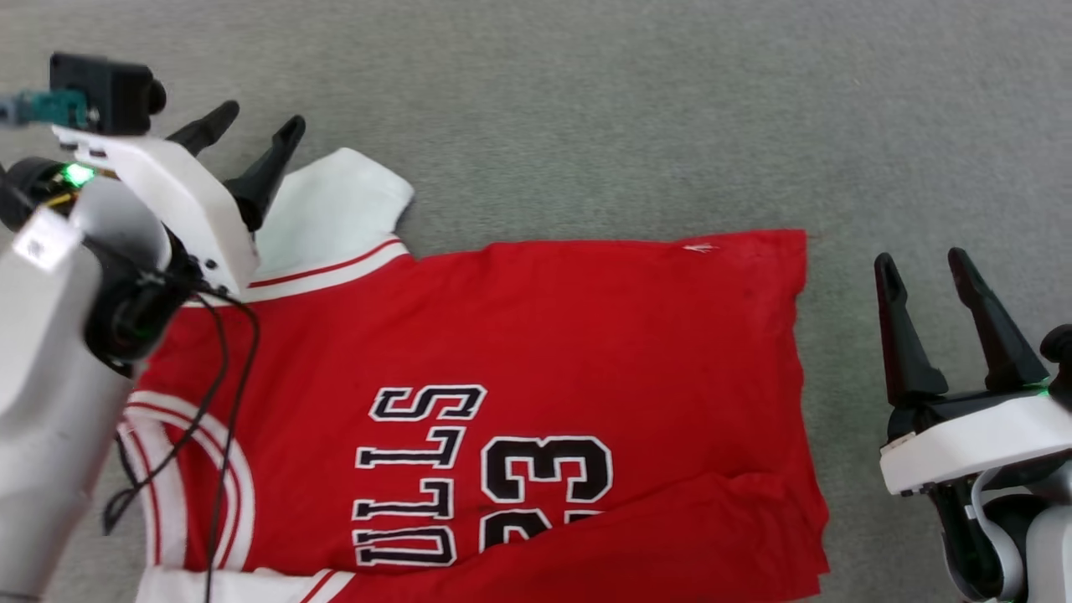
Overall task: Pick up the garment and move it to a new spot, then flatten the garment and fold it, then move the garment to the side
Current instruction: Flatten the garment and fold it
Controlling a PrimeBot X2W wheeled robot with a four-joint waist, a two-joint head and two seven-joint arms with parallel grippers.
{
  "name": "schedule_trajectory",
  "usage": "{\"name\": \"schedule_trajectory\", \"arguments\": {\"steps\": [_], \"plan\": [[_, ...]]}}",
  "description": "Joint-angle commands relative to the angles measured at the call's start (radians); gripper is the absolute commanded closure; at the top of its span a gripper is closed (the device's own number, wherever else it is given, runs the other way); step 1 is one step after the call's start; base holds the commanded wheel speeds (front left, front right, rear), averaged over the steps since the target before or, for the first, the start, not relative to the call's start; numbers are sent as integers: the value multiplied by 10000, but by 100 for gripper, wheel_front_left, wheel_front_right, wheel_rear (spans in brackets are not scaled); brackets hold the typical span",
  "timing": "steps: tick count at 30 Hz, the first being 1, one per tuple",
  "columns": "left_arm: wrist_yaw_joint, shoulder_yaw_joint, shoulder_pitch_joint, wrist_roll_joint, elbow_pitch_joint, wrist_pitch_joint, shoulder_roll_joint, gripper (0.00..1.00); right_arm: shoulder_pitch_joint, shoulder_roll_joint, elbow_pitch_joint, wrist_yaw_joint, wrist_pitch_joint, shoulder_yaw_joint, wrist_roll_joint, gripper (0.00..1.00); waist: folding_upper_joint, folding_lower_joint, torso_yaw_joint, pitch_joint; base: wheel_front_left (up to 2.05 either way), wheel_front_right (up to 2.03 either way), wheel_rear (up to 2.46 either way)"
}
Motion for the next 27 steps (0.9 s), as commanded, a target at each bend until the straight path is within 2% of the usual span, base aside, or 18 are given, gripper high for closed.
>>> {"name": "schedule_trajectory", "arguments": {"steps": [1, 2, 8, 10, 14, 17, 18, 20, 24, 27], "plan": [[-47, -197, -290, -273, 144, 648, 190, 0, -154, 24, 55, -4, -112, 46, 77, 0, 0, -2, -329, 222, 0, 0, 0], [-47, -197, -290, -273, 144, 648, 190, 0, -154, 24, 55, -4, -112, 46, 77, 0, 0, -2, -329, 222, 0, 0, 0], [-74, -982, -988, -1807, 406, 3539, 874, 0, -106, 25, 299, -4, -287, 133, 295, 0, 0, -2, -714, 456, 0, 0, 0], [-77, -1150, -1134, -2067, 509, 4135, 1149, 0, -84, 25, 365, -4, -302, 142, 374, 0, 0, -2, -812, 550, 0, 0, 0], [-67, -1607, -1050, -2384, 906, 4993, 1317, 0, -84, 25, 453, -4, -409, 213, 525, 0, 0, -2, -947, 706, 0, 0, 0], [-68, -1970, -745, -2715, 1253, 5602, 1126, 0, -83, 25, 501, -4, -458, 255, 613, 0, 0, -2, -984, 790, 0, 0, 0], [-68, -2107, -662, -2728, 1364, 5775, 1047, 27, -82, 24, 522, -4, -443, 253, 660, 0, 0, -2, -988, 810, 0, 0, 0], [-68, -2251, -529, -2937, 1527, 5935, 839, 100, -84, 26, 556, -4, -351, 296, 705, 0, 0, -2, -975, 835, 0, 0, 0], [-71, -2347, -579, -2972, 1624, 5492, 581, 100, -130, 24, 626, -4, -54, 456, 845, 0, 0, -2, -870, 760, 0, 0, 0], [-71, -2231, -863, -2753, 1648, 4765, 628, 100, -310, 24, 824, -4, 335, 593, 981, 0, 0, -2, -716, 562, 0, 0, 0]]}}
